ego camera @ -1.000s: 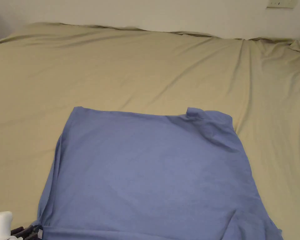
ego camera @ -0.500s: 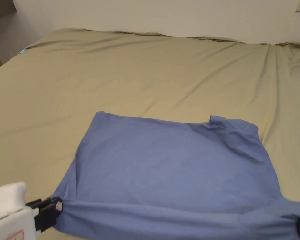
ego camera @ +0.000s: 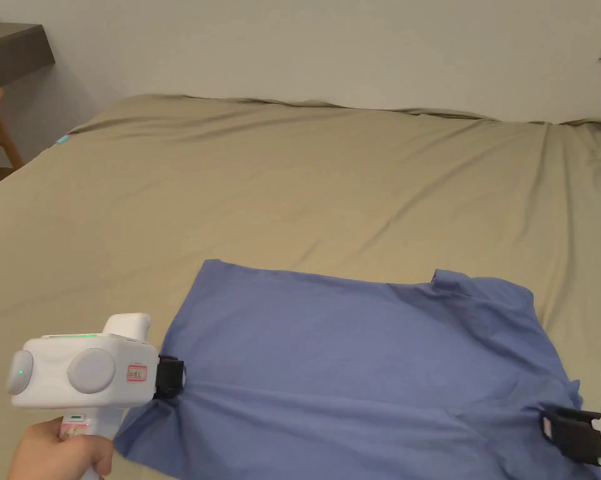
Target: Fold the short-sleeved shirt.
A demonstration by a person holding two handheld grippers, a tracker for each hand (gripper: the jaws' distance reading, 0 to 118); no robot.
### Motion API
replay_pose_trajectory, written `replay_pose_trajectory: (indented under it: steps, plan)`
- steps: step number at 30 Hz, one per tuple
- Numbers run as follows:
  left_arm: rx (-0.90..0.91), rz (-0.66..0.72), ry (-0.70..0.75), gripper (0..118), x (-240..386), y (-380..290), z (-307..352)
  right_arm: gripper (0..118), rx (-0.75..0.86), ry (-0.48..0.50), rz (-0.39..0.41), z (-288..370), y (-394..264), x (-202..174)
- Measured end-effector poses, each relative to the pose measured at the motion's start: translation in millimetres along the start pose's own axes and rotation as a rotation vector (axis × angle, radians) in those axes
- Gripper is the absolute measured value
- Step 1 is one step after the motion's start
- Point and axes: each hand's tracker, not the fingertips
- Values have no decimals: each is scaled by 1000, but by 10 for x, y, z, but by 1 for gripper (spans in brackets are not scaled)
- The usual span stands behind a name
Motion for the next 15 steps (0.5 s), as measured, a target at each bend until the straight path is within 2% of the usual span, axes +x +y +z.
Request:
replay_pose_trajectory:
  steps: [1,4,8,9,10,11,12,14,15]
  plan:
    - [-2,3,16,83,-33,-36,60,82,1,-2,-12,53,-38,-8]
    - [93,37,-9,83,-169,-229,488,81,120,35,-38,469,-219,-45]
    - [251,56,36,82,-171,-808,1123,80,233,80,-62,1057,-619,-225]
    - [293,75,39,76,-157,-1009,1238,73,250,101,-77,1181,-756,-268]
    - [314,97,28,58,-141,-1177,1312,56,254,119,-99,1261,-872,-302]
    - [324,124,24,26,-112,-1358,1365,32,241,117,-127,1295,-991,-337]
    - [313,135,19,26,-80,-1529,1384,32,225,110,-139,1336,-1098,-377]
    - [289,163,66,1,-6,-1748,1353,7,186,17,-143,1346,-1269,-456]
    - [290,151,59,0,14,-1828,1332,6,157,15,-147,1311,-1320,-473]
